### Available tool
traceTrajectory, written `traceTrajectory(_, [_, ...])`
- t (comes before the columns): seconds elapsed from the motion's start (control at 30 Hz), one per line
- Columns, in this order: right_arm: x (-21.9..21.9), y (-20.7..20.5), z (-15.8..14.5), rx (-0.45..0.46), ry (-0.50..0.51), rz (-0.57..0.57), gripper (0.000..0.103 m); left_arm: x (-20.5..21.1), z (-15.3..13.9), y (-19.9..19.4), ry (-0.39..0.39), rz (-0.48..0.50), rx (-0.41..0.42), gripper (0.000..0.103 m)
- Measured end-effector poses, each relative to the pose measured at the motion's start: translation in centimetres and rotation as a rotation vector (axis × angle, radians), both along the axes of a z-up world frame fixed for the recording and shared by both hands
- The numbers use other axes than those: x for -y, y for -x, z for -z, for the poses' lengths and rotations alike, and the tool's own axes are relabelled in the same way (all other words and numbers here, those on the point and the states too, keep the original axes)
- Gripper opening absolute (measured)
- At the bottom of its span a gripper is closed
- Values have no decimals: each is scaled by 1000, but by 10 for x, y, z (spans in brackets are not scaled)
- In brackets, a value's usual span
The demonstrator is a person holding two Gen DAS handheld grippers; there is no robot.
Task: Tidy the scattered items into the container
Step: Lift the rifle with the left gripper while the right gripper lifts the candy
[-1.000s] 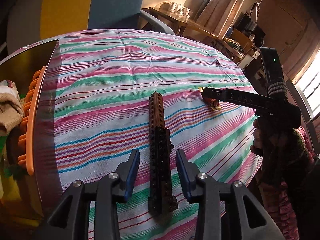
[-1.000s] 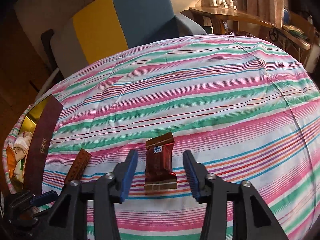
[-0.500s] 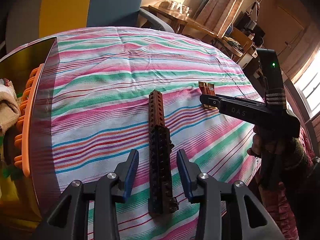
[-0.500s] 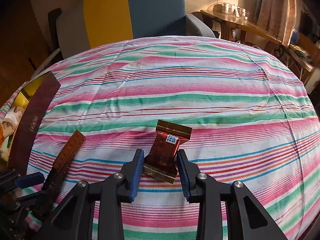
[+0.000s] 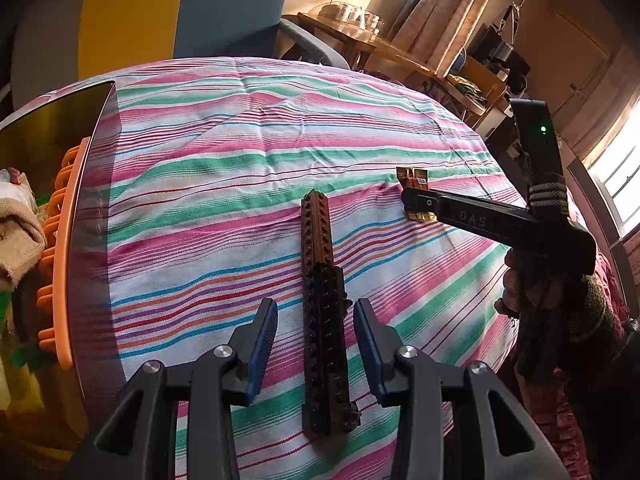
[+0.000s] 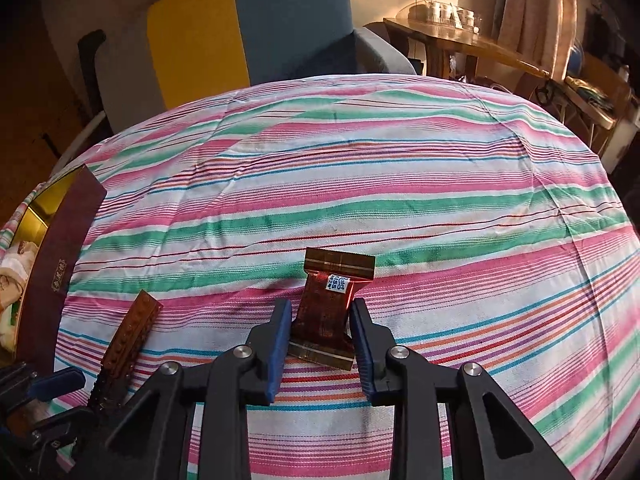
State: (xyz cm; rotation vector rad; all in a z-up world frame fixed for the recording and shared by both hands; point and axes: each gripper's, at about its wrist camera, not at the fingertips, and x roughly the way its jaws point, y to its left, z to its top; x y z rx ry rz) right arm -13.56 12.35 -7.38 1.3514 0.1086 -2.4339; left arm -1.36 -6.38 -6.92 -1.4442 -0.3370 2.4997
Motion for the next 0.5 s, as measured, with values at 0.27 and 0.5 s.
traceTrajectory(0.27, [-18, -43, -9, 20, 52, -60, 29, -9, 1, -3, -1, 56, 13, 40])
traceTrajectory(0.5, [-28, -71, -5, 36, 78, -66, 29, -21, 7, 10, 50, 74, 43, 41])
